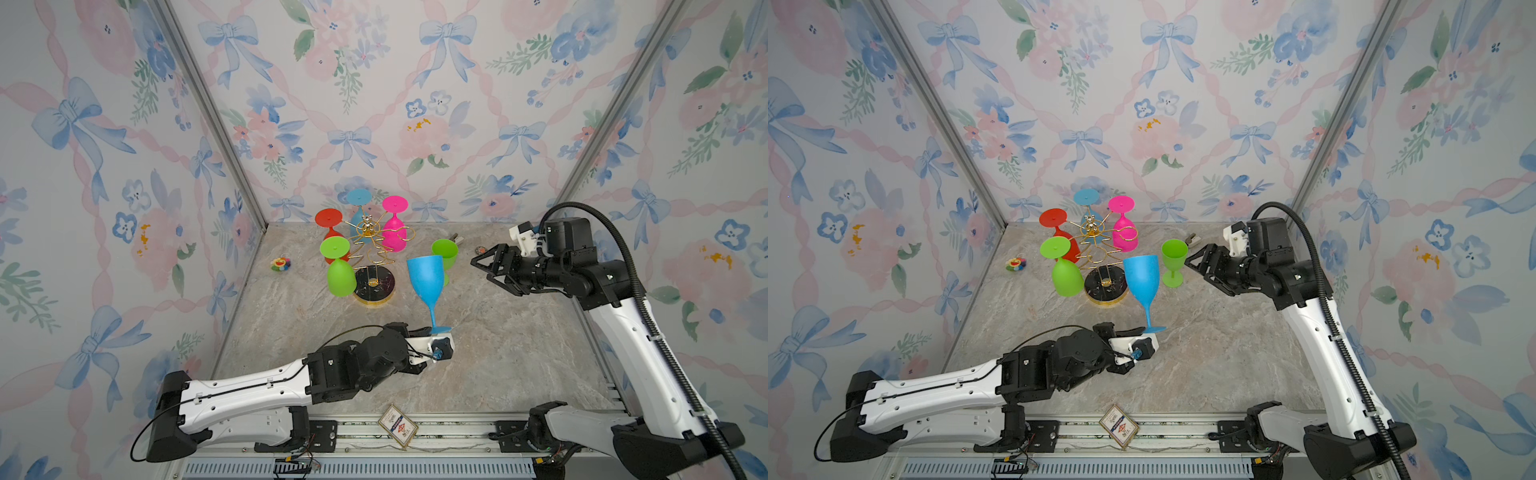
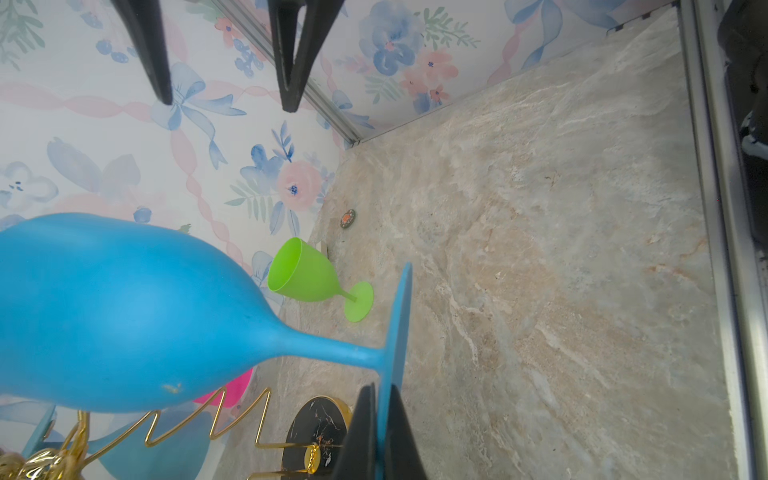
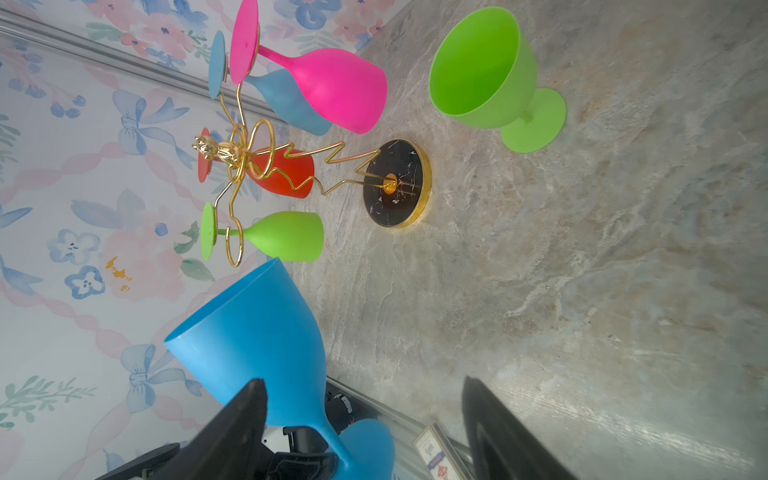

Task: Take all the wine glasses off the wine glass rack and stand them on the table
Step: 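Open the right gripper and draw it back while left lowers the glass nearer the robot, then grasp the blue glass's bowl rim with the right gripper from above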

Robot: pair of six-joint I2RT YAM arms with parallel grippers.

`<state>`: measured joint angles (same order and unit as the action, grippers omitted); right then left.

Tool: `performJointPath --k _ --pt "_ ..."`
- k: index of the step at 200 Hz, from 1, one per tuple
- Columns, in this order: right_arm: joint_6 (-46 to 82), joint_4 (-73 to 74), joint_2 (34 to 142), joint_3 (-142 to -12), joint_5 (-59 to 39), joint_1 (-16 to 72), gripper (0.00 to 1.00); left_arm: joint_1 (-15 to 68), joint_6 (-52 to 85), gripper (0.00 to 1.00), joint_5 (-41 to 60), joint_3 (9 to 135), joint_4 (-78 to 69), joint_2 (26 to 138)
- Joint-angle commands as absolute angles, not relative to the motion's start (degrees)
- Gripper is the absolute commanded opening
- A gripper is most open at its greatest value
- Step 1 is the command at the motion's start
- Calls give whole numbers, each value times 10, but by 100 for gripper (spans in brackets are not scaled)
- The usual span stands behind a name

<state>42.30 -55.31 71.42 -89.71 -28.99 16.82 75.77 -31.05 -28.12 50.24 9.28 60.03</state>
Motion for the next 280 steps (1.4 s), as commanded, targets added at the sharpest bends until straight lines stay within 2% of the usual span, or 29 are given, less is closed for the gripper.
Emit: performJointPath --k 1,39,92,143,190,280 --pt "399 -609 734 -945 -305 184 76 784 -377 0 -379 487 87 615" --pt "401 -636 758 -972 -325 191 74 811 -429 0 -465 465 69 631" --pt "402 -672 770 -994 -326 214 72 830 -547 0 -583 387 -29 644" --pt "409 -699 791 -1011 -327 255 68 840 -716 0 -615 283 -200 629" --pt "400 -720 832 -1022 -335 290 60 841 -743 0 -626 269 -206 639" --pt "369 -782 896 -1086 -362 294 45 843 -771 0 -636 253 -207 627"
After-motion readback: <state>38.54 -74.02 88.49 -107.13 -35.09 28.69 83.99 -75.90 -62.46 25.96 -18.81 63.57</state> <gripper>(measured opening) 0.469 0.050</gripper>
